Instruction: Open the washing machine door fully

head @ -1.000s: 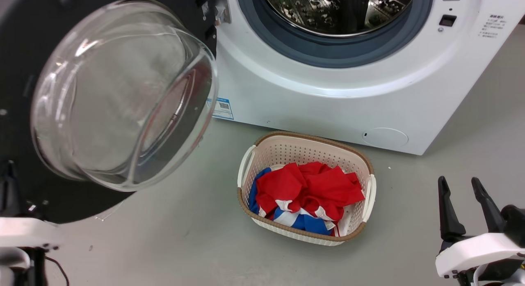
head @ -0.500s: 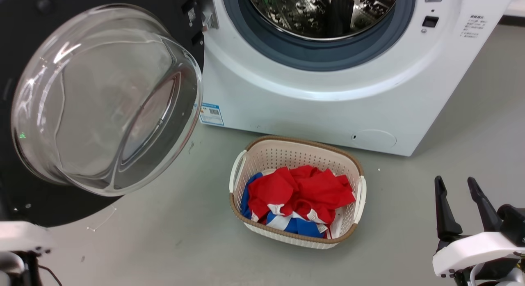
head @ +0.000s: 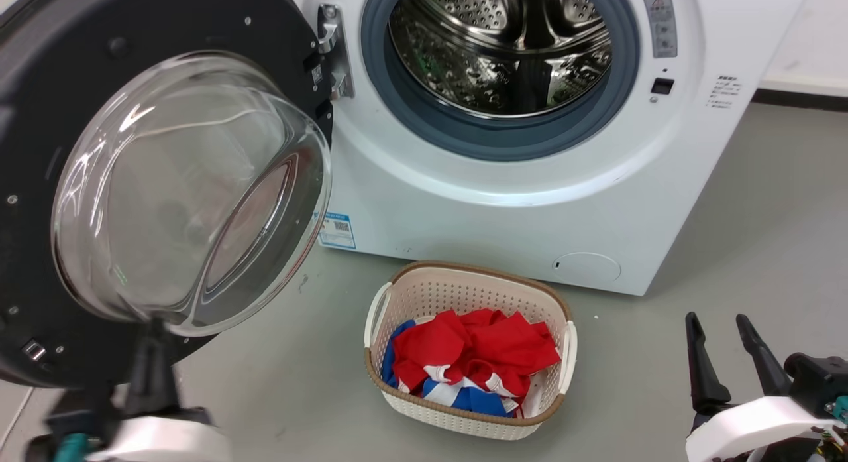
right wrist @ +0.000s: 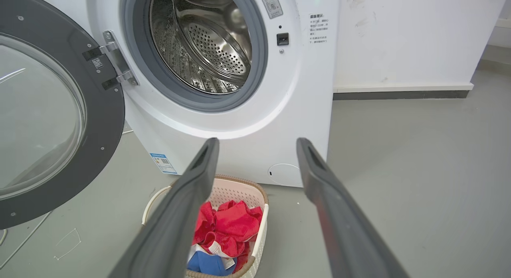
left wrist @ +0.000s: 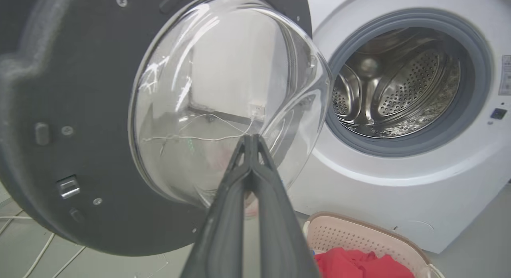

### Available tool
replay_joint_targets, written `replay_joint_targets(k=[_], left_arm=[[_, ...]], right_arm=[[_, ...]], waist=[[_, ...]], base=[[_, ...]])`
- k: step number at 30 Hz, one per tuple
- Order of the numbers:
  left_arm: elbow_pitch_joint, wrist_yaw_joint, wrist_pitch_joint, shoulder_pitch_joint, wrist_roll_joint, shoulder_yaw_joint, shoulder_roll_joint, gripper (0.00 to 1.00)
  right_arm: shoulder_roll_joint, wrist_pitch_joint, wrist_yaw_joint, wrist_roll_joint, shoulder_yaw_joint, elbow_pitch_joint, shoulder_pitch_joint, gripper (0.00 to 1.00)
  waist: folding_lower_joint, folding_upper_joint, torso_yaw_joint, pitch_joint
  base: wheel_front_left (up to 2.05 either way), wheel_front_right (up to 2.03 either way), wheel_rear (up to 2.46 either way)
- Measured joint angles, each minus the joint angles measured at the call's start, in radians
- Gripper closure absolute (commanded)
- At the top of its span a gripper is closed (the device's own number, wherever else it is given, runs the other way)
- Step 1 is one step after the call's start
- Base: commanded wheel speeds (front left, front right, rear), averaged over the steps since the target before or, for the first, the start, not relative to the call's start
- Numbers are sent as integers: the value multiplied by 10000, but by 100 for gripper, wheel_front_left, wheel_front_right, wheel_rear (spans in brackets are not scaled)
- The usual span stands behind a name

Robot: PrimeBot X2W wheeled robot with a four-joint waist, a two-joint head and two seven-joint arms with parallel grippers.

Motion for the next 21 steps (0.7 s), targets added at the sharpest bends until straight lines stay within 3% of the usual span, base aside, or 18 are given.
replay_joint_targets(k=[10,13,14,15,21], left_arm=[[-299,-393,922,-469,663,-1682,-224,100],[-54,-443,966,-686,780,-1814,-249,62],[61,-441,976,-729,813,-1860,-245,44],[146,-441,976,-767,805,-1885,-265,0],[562,-355,826,-925,842,-1977,-397,0]], right_arm=[[0,-8,0,-82,270,-67,47,0],[0,-10,0,-136,374,-77,46,0],[0,-12,0,-142,408,-88,45,0],[2,-15,0,-144,449,-105,50,0],[2,-44,0,-268,560,-230,58,0]], waist=[[0,0,-687,-323],[0,0,-954,-367],[0,0,-1048,-382],[0,0,-1138,-396],[1,0,-1616,-438]], base=[[0,0,0],[0,0,0],[0,0,0],[0,0,0],[0,0,0]])
